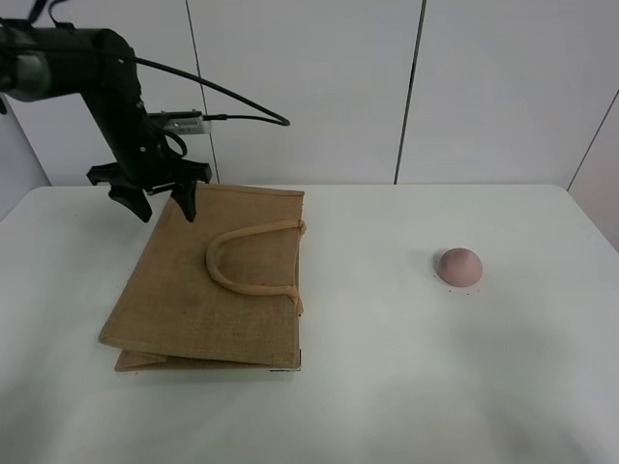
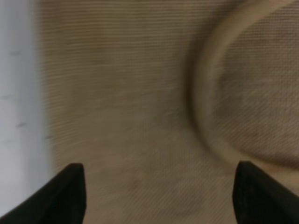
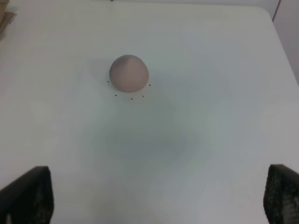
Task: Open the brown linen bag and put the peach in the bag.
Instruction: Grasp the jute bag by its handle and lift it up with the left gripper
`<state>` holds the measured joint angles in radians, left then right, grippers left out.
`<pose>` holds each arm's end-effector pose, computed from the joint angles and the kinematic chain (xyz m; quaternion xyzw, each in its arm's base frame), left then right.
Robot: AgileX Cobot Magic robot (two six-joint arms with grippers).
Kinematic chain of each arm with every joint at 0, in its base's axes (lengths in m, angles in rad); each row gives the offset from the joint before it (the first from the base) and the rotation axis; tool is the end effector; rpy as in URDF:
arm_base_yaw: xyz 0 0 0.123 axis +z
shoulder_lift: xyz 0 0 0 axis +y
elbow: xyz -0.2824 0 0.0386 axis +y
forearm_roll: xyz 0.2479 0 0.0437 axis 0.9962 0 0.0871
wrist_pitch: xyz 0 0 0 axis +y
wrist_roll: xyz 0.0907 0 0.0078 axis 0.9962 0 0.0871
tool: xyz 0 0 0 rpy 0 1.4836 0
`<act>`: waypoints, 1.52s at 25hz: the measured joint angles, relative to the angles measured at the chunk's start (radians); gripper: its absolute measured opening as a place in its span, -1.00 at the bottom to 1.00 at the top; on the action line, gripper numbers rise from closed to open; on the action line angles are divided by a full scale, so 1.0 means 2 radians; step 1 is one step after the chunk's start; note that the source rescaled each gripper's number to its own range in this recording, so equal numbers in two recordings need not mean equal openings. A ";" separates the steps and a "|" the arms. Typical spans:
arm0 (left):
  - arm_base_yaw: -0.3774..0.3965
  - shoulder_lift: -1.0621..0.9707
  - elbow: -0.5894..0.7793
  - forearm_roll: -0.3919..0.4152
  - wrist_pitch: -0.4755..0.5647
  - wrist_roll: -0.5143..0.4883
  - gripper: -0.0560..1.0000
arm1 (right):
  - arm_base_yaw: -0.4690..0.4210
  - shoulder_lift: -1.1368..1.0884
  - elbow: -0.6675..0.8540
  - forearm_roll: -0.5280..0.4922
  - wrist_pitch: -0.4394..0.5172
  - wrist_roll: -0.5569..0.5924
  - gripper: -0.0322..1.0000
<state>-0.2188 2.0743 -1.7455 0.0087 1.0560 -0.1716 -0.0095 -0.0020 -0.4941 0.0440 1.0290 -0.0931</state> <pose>0.4328 -0.0955 0.2253 0.0250 0.9904 -0.0224 0.1344 -0.0032 0.0035 0.2782 -0.0358 0.8449 -0.0054 0.5336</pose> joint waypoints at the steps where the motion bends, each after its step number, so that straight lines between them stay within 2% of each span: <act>1: -0.004 0.009 0.000 -0.004 -0.007 -0.002 0.99 | 0.000 0.000 0.000 0.000 0.000 0.000 1.00; 8: -0.008 0.050 -0.002 -0.029 -0.052 -0.005 0.98 | 0.000 0.000 0.000 0.000 0.000 0.000 1.00; 13: -0.012 0.064 -0.002 -0.031 -0.057 -0.006 0.98 | 0.000 0.000 0.000 0.000 0.000 0.000 1.00; 20: -0.035 0.077 -0.002 -0.023 -0.062 -0.010 0.98 | 0.000 0.000 0.000 0.000 0.000 0.000 1.00; 34: -0.035 0.124 -0.003 -0.013 -0.074 -0.022 0.98 | 0.000 0.000 0.000 0.000 0.000 0.000 1.00; 36: -0.035 0.129 -0.003 -0.013 -0.075 -0.022 0.94 | 0.000 0.000 0.000 0.000 0.000 0.000 1.00; 38: -0.035 0.129 -0.003 -0.009 -0.074 -0.022 0.76 | 0.000 0.000 0.000 0.000 0.000 0.000 1.00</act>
<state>-0.2884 2.3333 -1.7519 -0.0102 0.9072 -0.2162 -0.0095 -0.0020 -0.4941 0.0440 1.0290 -0.0931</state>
